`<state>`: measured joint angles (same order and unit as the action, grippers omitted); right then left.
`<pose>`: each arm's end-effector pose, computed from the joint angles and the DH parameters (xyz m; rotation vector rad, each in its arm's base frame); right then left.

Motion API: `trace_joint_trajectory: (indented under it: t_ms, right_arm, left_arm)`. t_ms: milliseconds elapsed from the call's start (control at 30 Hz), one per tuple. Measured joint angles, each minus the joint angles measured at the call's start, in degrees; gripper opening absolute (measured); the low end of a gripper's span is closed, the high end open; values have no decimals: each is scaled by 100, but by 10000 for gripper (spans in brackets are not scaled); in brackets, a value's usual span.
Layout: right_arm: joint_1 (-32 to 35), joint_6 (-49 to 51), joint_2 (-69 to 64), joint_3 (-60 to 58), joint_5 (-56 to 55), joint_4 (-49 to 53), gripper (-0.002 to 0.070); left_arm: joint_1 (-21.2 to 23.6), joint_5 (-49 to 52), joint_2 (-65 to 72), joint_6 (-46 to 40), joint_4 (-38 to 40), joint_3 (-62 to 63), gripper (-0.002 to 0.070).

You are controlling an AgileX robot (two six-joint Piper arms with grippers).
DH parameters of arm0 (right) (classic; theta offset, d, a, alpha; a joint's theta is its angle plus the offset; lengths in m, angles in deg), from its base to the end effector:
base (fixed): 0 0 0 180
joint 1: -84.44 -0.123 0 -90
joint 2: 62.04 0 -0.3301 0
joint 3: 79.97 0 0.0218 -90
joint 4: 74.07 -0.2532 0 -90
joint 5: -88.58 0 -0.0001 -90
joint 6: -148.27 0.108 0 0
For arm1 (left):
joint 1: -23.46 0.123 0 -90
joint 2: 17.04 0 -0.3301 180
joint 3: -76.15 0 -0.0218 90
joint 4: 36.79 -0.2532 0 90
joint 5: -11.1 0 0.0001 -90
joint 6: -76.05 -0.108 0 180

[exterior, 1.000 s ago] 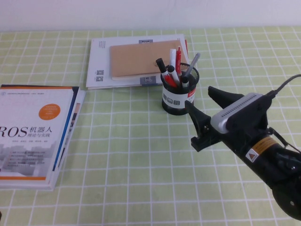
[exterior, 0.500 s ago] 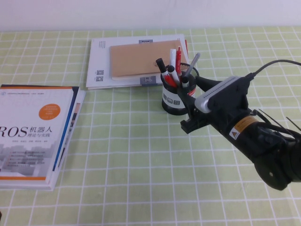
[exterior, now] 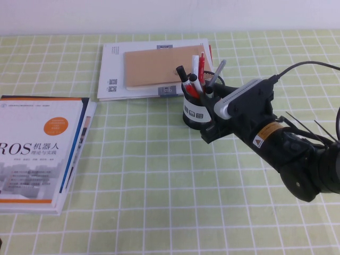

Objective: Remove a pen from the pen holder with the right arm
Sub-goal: 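Take a marker out of the pen holder and lay it on the table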

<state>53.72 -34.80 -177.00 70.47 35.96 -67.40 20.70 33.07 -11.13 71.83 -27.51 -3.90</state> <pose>0.3486 0.2188 0.2247 -0.5936 1.5086 0.3925 0.0250 -0.0077 0.1638 0.0146 1.8810 -0.1425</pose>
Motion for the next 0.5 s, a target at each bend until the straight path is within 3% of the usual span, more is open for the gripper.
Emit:
trace_joint_trajectory:
  t_ms: [500]
  right_arm:
    - [13, 0, -122, 48, 110, 13, 173]
  left_arm:
    - [0, 0, 0, 0, 0, 0, -8]
